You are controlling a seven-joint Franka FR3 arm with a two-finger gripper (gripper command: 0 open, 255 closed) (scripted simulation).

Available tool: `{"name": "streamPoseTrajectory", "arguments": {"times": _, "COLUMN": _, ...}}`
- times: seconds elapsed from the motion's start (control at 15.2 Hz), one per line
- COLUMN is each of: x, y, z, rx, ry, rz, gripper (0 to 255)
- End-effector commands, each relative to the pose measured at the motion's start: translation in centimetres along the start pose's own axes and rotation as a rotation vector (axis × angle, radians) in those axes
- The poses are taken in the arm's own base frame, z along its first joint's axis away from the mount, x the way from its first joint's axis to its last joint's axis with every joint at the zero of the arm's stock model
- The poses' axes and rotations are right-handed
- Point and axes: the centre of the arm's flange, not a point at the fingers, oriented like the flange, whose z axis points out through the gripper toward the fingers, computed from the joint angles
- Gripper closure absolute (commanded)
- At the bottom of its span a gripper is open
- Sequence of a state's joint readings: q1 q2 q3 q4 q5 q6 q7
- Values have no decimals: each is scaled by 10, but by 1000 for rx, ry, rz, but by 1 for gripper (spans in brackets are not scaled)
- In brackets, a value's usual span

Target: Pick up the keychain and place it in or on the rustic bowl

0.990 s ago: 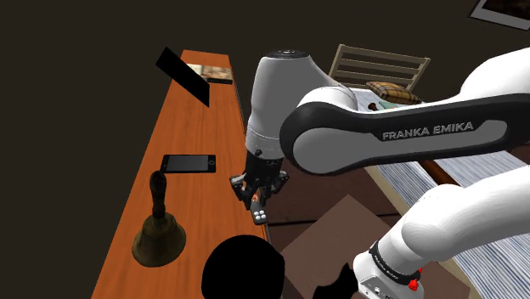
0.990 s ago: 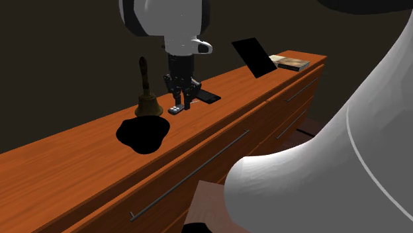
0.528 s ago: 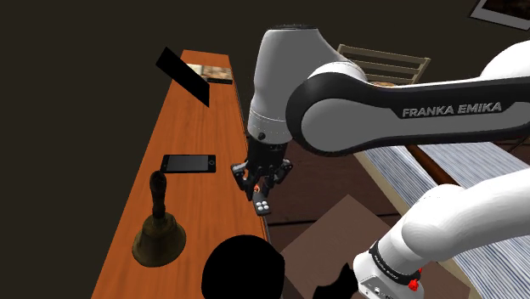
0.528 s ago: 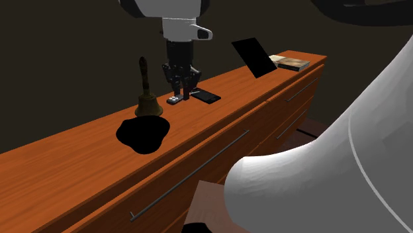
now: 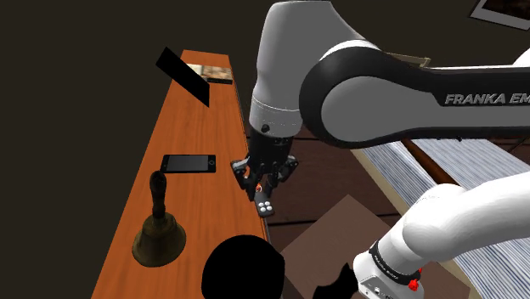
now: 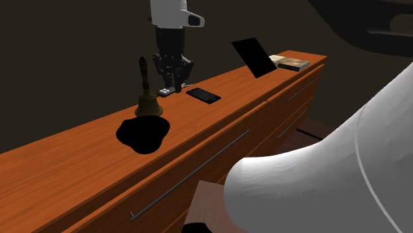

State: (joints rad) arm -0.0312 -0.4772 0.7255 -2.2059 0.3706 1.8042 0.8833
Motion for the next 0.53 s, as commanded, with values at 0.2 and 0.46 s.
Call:
{"name": "streamPoseTrajectory", "arguments": {"times": 0.2, "x": -62, "y": -24, "z": -2, "rx": 0, "ry": 0, "rz": 0, "gripper": 255}}
{"name": "streamPoseTrajectory", "arguments": {"times": 0.46, "x": -112, "y": -43, "z": -4, "rx": 0, "ry": 0, "rz": 0, "gripper": 255}}
